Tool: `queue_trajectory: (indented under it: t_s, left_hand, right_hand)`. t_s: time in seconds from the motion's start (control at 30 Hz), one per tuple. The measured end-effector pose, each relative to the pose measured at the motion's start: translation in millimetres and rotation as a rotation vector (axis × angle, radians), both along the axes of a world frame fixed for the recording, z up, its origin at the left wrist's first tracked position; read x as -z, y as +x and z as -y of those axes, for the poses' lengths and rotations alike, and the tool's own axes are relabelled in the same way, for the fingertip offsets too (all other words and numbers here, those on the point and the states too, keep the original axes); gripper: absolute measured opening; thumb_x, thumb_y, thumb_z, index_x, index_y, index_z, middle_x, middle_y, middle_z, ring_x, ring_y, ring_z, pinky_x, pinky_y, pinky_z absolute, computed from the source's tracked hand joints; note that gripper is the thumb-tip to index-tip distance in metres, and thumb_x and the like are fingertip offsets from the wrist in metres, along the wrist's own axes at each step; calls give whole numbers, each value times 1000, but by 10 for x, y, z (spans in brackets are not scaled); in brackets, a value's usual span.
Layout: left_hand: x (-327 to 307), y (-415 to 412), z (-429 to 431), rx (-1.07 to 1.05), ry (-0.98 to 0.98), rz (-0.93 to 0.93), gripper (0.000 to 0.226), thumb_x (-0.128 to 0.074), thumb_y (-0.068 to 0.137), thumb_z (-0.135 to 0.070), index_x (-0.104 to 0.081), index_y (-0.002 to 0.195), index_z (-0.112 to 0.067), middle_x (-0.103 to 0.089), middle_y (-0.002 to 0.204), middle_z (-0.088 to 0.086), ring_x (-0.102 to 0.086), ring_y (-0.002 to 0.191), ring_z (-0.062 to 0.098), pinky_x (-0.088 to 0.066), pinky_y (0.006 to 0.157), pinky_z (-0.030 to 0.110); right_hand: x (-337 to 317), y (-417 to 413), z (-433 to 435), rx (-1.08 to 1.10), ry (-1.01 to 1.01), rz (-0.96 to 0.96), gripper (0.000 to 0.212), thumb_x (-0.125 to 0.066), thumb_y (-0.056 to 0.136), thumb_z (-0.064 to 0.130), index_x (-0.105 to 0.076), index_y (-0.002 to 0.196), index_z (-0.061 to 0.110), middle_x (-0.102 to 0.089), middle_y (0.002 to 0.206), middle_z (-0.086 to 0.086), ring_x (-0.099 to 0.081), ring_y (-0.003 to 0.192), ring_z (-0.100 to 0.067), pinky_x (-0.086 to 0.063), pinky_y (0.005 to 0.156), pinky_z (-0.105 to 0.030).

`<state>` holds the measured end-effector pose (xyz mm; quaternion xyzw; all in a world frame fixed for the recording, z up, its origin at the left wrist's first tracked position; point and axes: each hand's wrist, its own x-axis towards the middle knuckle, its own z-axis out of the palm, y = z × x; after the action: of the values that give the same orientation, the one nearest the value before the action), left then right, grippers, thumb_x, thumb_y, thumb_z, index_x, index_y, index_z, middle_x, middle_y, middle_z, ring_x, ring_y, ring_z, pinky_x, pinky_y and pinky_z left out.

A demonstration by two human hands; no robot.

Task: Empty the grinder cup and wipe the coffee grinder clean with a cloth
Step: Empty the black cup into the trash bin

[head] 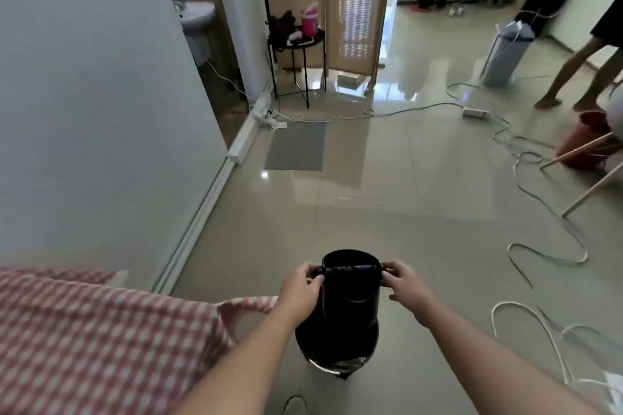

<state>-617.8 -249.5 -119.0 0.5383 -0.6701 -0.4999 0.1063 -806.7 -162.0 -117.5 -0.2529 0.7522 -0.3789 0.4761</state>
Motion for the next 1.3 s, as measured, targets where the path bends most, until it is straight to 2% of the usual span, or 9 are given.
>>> queue_trajectory:
  t_s: [0.2,0.3,0.4,0.57,0.73,0.87,0.93,1.13,1.3]
  left_hand:
    - [1053,55,190,8,235,84,24,-53,97,-16,-64,117,-10,-68,114,6,-61,110,21,-46,100,36]
    - [1600,79,261,-32,372,116,18,-49,99,-17,-65,101,-8,-66,93,7,-59,84,19,-46,75,30]
    - [2094,87,258,-65,520,165,23,-47,98,-21,-59,81,-13,-60,78,11,-53,72,21,-40,68,31]
    - [2740,24,315,-200,712,201,30,-47,98,-28,-59,75,-14,-62,86,11,-60,80,26,-50,60,31]
    - [3077,-150,415,-348,805,193,36,-48,98,-28,-61,105,6,-56,75,14,-58,55,24,-57,54,35]
    - [3583,-210,446,-362,745,263,67,-48,74,-55,-64,108,1,-65,108,30,-67,95,43,-58,81,50]
    - [3861,-195,452,-395,740,262,72,-49,69,-57,-65,106,1,-66,111,27,-66,97,42,-57,85,52]
    - [3188,-399,569,-456,792,223,40,-53,96,-34,-60,111,2,-61,111,20,-65,81,37,-60,59,45]
    - [3125,-480,564,-488,765,240,34,-53,96,-31,-60,103,1,-62,106,20,-65,83,39,-60,61,47]
  right_hand:
    - [911,114,103,87,180,62,24,-40,99,8,-53,118,1,-56,101,-9,-51,92,-20,-44,70,-28]
    - [1439,190,172,120,294,137,22,-40,100,14,-53,112,2,-58,104,-13,-58,102,-33,-48,68,-33]
    - [1899,215,227,177,365,199,29,-38,100,16,-50,117,-4,-53,97,-13,-53,88,-27,-46,61,-29]
    - [2503,215,348,192,475,182,21,-40,99,24,-50,94,7,-44,65,-6,-40,55,-17,-40,54,-29]
    - [2879,142,437,198,557,168,30,-42,98,32,-49,80,9,-44,63,-6,-44,52,-19,-45,49,-28]
    - [3042,82,497,237,580,175,36,-45,96,38,-53,86,4,-53,80,-15,-56,61,-29,-54,51,-37]
    - [3073,68,525,261,566,149,38,-46,94,41,-52,79,7,-56,80,-16,-60,64,-33,-59,65,-47]
    - [3041,55,525,274,559,85,42,-47,91,46,-52,72,9,-60,76,-16,-66,69,-37,-58,73,-53]
    - [3008,18,527,318,528,79,41,-48,87,49,-50,70,11,-58,74,-13,-68,75,-42,-56,77,-55]
